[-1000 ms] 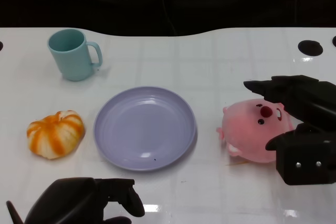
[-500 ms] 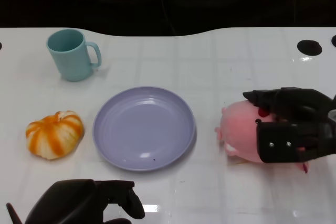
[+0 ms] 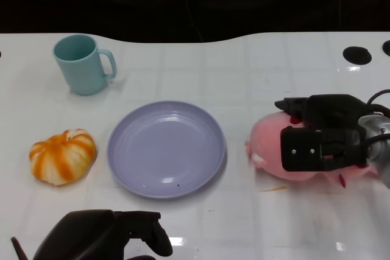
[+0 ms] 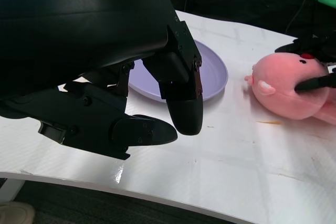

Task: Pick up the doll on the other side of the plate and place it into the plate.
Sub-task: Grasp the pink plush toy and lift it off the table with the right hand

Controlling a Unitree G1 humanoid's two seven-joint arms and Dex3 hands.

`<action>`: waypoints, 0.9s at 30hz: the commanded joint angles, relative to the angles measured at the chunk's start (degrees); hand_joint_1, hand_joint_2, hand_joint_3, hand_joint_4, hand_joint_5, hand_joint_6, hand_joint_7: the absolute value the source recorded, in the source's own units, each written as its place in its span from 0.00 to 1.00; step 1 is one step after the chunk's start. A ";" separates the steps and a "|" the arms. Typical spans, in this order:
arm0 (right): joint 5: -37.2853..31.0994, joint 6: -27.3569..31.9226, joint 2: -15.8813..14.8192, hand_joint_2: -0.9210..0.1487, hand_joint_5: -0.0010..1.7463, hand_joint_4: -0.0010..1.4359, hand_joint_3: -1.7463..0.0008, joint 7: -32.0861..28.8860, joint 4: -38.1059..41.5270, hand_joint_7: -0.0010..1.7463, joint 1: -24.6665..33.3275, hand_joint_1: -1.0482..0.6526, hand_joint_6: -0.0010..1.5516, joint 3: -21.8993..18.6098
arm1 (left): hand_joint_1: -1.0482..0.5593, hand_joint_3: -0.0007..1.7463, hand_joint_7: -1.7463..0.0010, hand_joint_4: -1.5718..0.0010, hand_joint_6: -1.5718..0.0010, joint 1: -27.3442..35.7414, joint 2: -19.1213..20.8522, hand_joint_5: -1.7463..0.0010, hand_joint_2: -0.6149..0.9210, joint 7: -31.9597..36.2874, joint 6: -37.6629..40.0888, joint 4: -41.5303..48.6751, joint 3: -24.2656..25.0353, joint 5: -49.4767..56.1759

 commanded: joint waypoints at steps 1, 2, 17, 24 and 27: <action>1.84 -2.43 1.02 0.06 0.51 0.53 0.99 -5.23 4.21 0.11 1.36 0.46 0.61 -1.41 | 0.47 0.20 0.55 0.58 0.51 0.27 0.08 0.13 1.00 -0.47 0.79 -1.15 -0.21 0.88; 1.74 -3.16 1.00 0.03 0.58 0.54 0.97 -6.26 5.08 0.14 1.01 0.48 0.67 -1.16 | 0.47 0.20 0.55 0.58 0.51 0.23 0.06 0.13 1.00 -0.40 0.75 -1.14 -0.28 0.89; 0.12 -6.47 -0.94 0.13 0.92 0.56 0.74 -10.22 2.89 0.73 0.60 0.47 0.53 0.88 | 0.48 0.20 0.52 0.59 0.52 0.92 0.28 0.12 1.00 -0.70 0.58 -1.92 0.50 0.39; 0.17 -7.80 -0.88 0.12 1.00 0.58 0.77 -16.16 1.16 0.65 2.58 0.46 0.56 -0.33 | 0.47 0.21 0.51 0.59 0.52 1.63 0.27 0.11 1.00 -0.65 0.59 -2.41 0.57 0.53; 0.42 -9.43 -1.24 0.14 1.00 0.59 0.75 -19.41 1.02 0.68 3.18 0.47 0.56 -1.01 | 0.47 0.21 0.50 0.59 0.53 1.56 0.13 0.09 1.00 -0.57 0.64 -2.51 0.32 0.80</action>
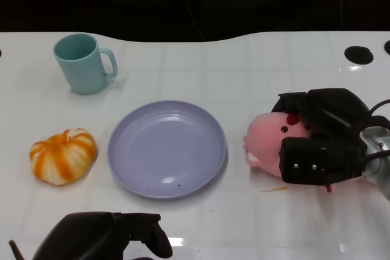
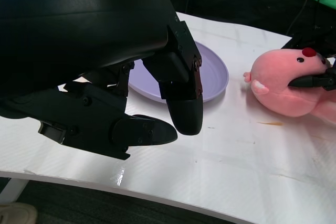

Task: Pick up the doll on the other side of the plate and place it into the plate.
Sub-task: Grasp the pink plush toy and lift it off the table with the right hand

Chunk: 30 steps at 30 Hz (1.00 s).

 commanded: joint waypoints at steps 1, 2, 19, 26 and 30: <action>0.39 -2.06 -1.43 0.23 1.00 0.59 0.64 -3.95 -0.57 0.79 1.32 0.48 0.53 -1.46 | 0.47 0.21 0.50 0.59 0.53 0.23 0.24 0.09 1.00 -0.52 0.30 -0.66 0.16 -0.03; 0.49 -3.02 -1.47 0.27 1.00 0.59 0.59 -5.53 -0.60 0.83 1.57 0.48 0.51 -1.77 | 0.47 0.21 0.50 0.59 0.53 0.08 0.22 0.09 1.00 -0.52 0.28 -0.58 0.09 0.01; 3.28 -5.61 1.07 0.56 1.00 0.67 0.19 -10.07 -10.02 1.00 3.27 0.53 0.48 -6.50 | 0.47 0.19 0.52 0.57 0.52 -0.04 0.39 0.14 1.00 -0.26 -0.33 0.41 -0.07 0.10; 4.90 -5.62 5.61 0.60 1.00 0.69 0.15 -6.74 -12.79 1.00 0.26 0.52 0.49 -6.54 | 0.48 0.19 0.53 0.57 0.51 -0.59 0.04 0.14 1.00 0.32 -0.72 1.21 -0.96 0.63; 4.36 -5.59 8.69 0.61 1.00 0.68 0.16 -5.55 -12.18 1.00 -2.18 0.51 0.48 -5.70 | 0.48 0.18 0.53 0.56 0.51 -0.67 -0.51 0.14 1.00 0.67 -0.70 1.36 -1.64 1.20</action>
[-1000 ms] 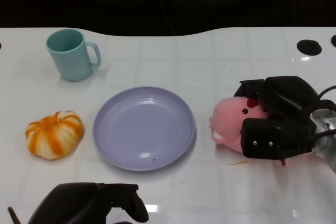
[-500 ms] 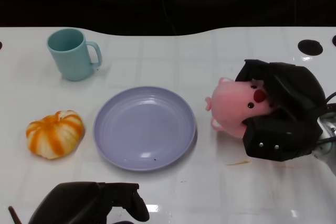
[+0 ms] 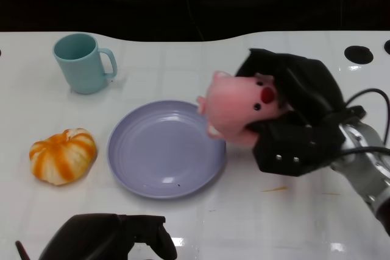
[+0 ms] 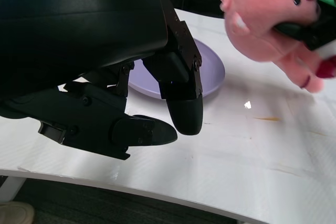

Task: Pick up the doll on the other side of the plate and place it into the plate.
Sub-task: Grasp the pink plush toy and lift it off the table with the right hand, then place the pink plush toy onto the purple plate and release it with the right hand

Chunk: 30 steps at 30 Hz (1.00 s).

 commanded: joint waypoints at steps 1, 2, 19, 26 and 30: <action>0.08 -0.32 1.98 0.61 1.00 0.68 0.16 1.00 -0.07 1.00 -3.62 0.50 0.48 0.70 | 0.48 0.18 0.53 0.56 0.51 -0.21 -0.04 0.14 1.00 0.70 -0.27 0.48 -0.38 0.78; -0.23 -0.17 2.77 0.62 1.00 0.67 0.17 1.14 0.22 1.00 -4.29 0.50 0.48 1.07 | 0.48 0.18 0.53 0.56 0.51 -0.24 -0.12 0.14 1.00 0.71 -0.22 0.44 -0.55 1.02; -2.85 2.91 12.91 0.61 1.00 0.68 0.24 1.80 11.03 1.00 -12.36 0.48 0.47 6.63 | 0.49 0.17 0.52 0.56 0.51 0.07 -1.10 0.14 1.00 0.90 -0.57 -0.03 -1.31 2.32; -0.77 3.12 14.76 0.54 1.00 0.65 0.33 5.78 12.14 0.67 -12.72 0.49 0.55 6.18 | 0.49 0.17 0.53 0.56 0.51 -0.15 -1.37 0.15 1.00 0.84 -0.64 0.11 -1.54 2.99; 0.72 2.95 14.21 0.20 0.60 0.36 0.71 12.77 11.37 0.10 -12.83 0.42 0.46 6.67 | 0.49 0.16 0.54 0.55 0.50 -0.23 -1.64 0.16 1.00 1.27 -1.01 0.47 -1.65 3.11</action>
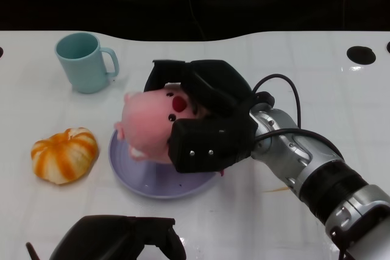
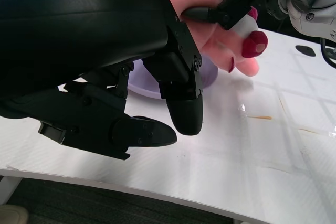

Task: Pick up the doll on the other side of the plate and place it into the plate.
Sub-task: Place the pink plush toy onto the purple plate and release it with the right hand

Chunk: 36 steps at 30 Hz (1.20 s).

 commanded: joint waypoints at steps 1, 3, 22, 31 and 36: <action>0.69 0.18 -1.10 0.10 0.47 0.29 0.81 5.71 -1.27 0.05 -2.22 0.38 0.39 0.63 | 0.49 0.16 0.55 0.54 0.50 -0.21 0.14 0.16 1.00 1.00 -0.39 0.46 -0.06 0.56; -0.18 1.45 -1.65 0.02 0.30 0.14 0.88 8.82 -2.20 0.01 -2.46 0.29 0.25 1.53 | 0.49 0.16 0.55 0.54 0.50 -0.25 0.11 0.16 1.00 1.08 -0.53 0.61 -0.05 0.58; -3.03 7.65 -6.58 0.00 0.04 0.01 0.85 18.70 -16.78 0.00 1.64 0.03 0.01 4.00 | 0.49 0.17 0.55 0.55 0.50 -0.38 0.51 0.17 1.00 0.65 -0.55 1.08 0.39 0.22; -0.69 5.46 -11.73 0.00 0.07 0.03 0.85 20.27 -26.53 0.02 7.10 0.05 0.04 2.10 | 0.49 0.17 0.55 0.55 0.50 -0.52 0.80 0.18 1.00 0.55 -0.71 1.30 0.77 -0.28; 2.49 3.15 -15.49 0.00 0.11 0.07 0.87 21.00 -32.86 0.04 12.22 0.10 0.08 -0.69 | 0.49 0.17 0.55 0.55 0.50 -0.87 1.04 0.19 1.00 0.79 -1.00 1.87 0.96 -0.43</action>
